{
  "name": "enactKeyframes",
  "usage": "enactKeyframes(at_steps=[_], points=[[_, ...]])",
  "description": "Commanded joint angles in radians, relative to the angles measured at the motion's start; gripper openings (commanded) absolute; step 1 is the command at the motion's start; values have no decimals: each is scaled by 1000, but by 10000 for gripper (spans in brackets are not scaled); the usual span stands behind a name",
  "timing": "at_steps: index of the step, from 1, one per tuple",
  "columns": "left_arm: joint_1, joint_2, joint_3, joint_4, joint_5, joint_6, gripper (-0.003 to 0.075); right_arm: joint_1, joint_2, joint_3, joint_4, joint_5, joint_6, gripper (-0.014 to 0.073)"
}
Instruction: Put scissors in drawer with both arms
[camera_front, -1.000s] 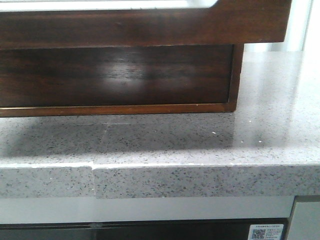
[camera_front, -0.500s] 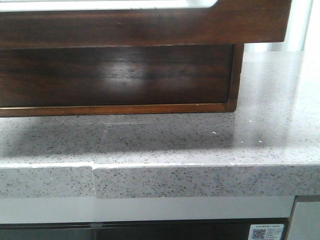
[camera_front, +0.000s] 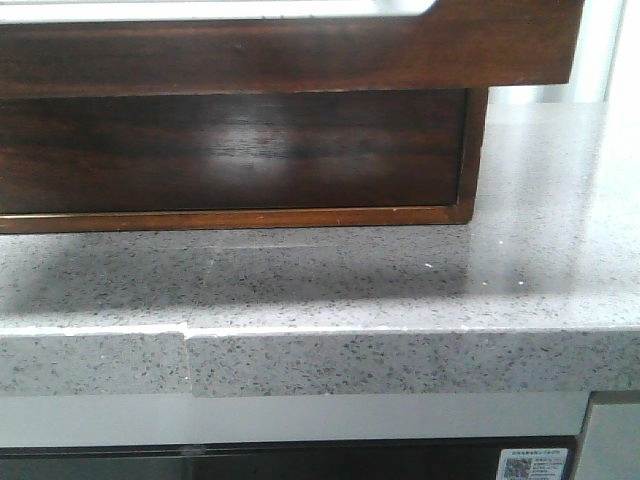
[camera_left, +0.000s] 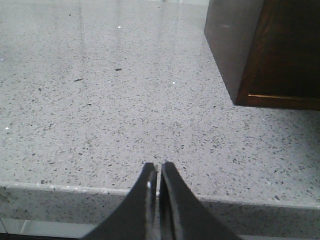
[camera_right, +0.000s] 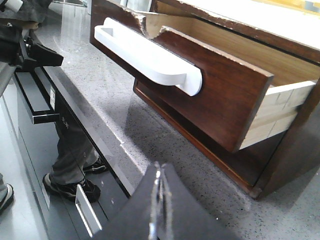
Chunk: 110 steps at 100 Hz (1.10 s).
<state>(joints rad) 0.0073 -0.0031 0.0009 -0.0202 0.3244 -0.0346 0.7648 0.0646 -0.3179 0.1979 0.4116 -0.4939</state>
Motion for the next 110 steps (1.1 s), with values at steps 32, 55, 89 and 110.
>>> enactKeyframes(at_steps=[32, 55, 89, 110], points=[[-1, -28, 20, -9, -63, -4, -22, -3, 6, -25, 6, -87, 1, -41], [-1, -28, 20, -9, -63, -4, -22, -3, 6, -25, -8, -89, 1, -41], [-1, -28, 20, -9, -63, -4, -22, -127, 23, 79, -304, -427, 403, -41], [-1, -28, 20, -9, -63, -4, -22, -357, 23, 149, -316, -603, 533, -41]])
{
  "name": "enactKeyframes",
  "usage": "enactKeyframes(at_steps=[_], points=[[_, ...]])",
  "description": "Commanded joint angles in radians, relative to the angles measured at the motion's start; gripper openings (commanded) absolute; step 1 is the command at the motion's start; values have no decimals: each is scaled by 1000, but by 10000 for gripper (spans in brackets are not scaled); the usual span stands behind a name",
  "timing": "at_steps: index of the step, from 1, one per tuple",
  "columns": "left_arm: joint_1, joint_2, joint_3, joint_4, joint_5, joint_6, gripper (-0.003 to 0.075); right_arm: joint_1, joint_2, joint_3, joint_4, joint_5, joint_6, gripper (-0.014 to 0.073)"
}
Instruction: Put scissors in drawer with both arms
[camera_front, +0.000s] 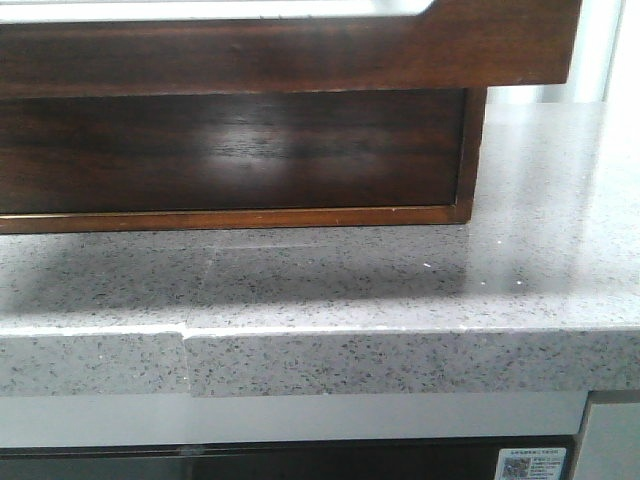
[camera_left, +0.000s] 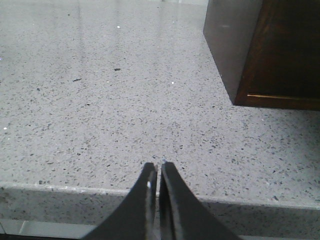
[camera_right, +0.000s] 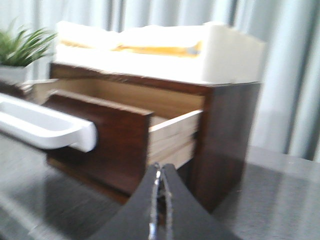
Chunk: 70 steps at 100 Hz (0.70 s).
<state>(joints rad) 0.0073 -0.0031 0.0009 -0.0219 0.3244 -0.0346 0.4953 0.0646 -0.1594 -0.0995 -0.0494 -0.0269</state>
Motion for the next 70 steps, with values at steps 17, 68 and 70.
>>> enactKeyframes(at_steps=[17, 68, 70], points=[[-1, -28, 20, -7, -63, -4, -22, -279, 23, 41, -19, -179, 175, -41], [-1, -28, 20, -7, -63, -4, -22, -538, -48, 199, -22, 125, 165, -41], [-1, -28, 20, -7, -63, -4, -22, -540, -52, 199, -12, 147, 146, -41]])
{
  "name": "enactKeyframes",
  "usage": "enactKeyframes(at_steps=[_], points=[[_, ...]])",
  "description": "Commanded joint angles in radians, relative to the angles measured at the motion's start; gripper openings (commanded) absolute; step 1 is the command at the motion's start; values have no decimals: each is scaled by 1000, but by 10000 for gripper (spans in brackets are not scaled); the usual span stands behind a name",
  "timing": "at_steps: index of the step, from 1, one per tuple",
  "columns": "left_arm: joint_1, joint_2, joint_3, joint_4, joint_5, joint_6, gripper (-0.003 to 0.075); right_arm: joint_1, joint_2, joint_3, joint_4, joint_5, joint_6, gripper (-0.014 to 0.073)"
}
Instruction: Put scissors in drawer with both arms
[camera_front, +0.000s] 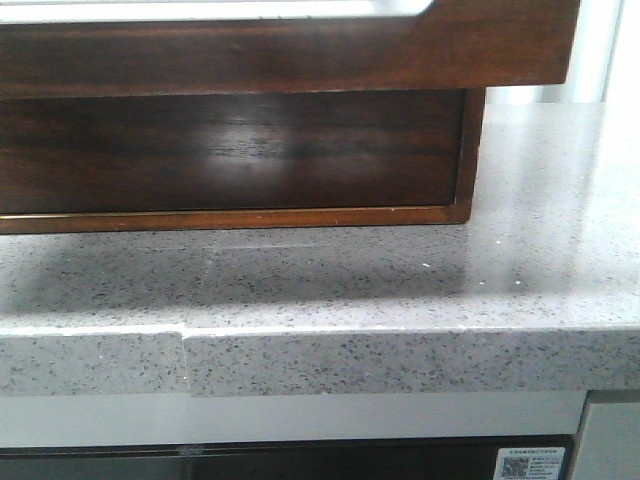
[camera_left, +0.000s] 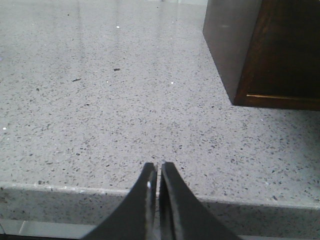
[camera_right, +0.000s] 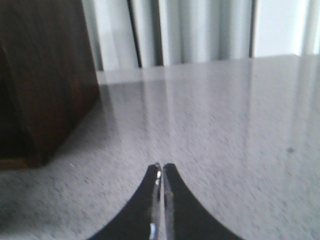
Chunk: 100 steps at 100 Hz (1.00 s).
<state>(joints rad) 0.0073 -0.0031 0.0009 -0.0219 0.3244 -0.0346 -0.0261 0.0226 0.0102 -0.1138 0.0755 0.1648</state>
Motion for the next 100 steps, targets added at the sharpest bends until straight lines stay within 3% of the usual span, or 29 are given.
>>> enactKeyframes(at_steps=[1, 11, 26, 100], points=[[-1, -28, 20, -7, -63, -4, -22, -22, -12, 30, 7, 27, -52, -41], [-1, -28, 20, -7, -63, -4, -22, -29, -18, 30, 86, 111, -184, -41], [-1, -28, 20, -7, -63, -4, -22, -29, -52, 30, 50, 235, -187, -41], [-1, -28, 20, -7, -63, -4, -22, -29, -52, 30, 44, 235, -187, -41]])
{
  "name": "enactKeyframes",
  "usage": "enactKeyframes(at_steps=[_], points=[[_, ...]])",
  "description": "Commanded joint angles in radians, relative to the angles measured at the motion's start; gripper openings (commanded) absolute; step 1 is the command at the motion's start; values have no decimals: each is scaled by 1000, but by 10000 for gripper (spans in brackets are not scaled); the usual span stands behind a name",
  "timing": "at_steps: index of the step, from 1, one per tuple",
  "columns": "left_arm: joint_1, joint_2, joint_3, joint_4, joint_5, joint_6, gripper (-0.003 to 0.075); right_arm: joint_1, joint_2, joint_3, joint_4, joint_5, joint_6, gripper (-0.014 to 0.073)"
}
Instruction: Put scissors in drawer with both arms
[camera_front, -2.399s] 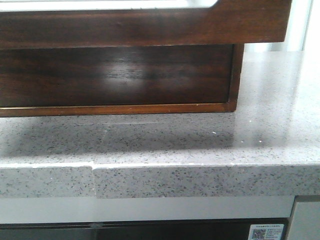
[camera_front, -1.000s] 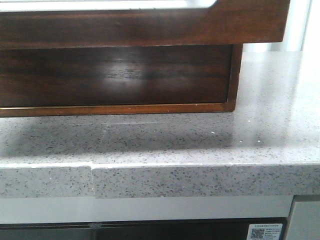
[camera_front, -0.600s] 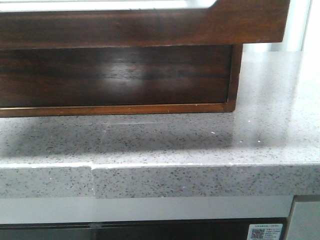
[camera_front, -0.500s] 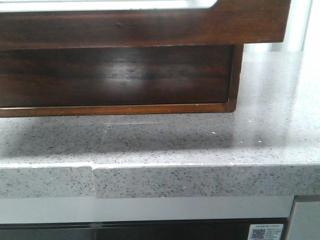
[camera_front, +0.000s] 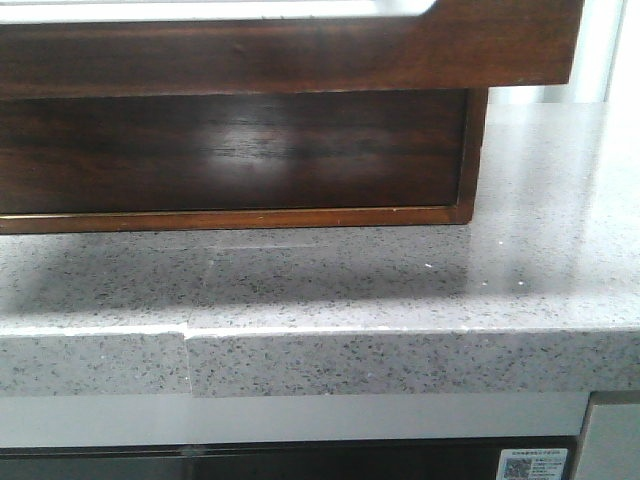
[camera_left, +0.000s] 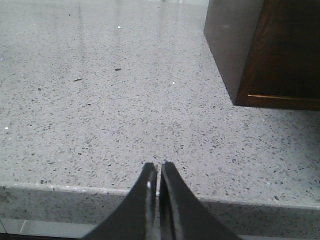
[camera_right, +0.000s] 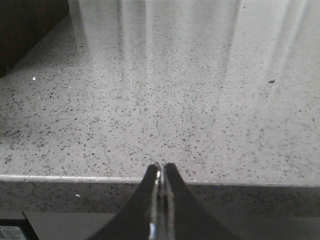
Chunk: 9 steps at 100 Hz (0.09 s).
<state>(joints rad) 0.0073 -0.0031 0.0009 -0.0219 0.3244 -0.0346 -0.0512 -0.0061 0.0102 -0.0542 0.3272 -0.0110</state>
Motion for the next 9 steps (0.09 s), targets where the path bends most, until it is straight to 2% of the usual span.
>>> enactKeyframes(at_steps=[1, 9], points=[[-1, -28, 20, -7, -63, -4, -22, -4, -23, 30, -16, -17, -11, -41], [-1, -28, 20, -7, -63, -4, -22, -4, -23, 30, -16, -17, -11, -41]])
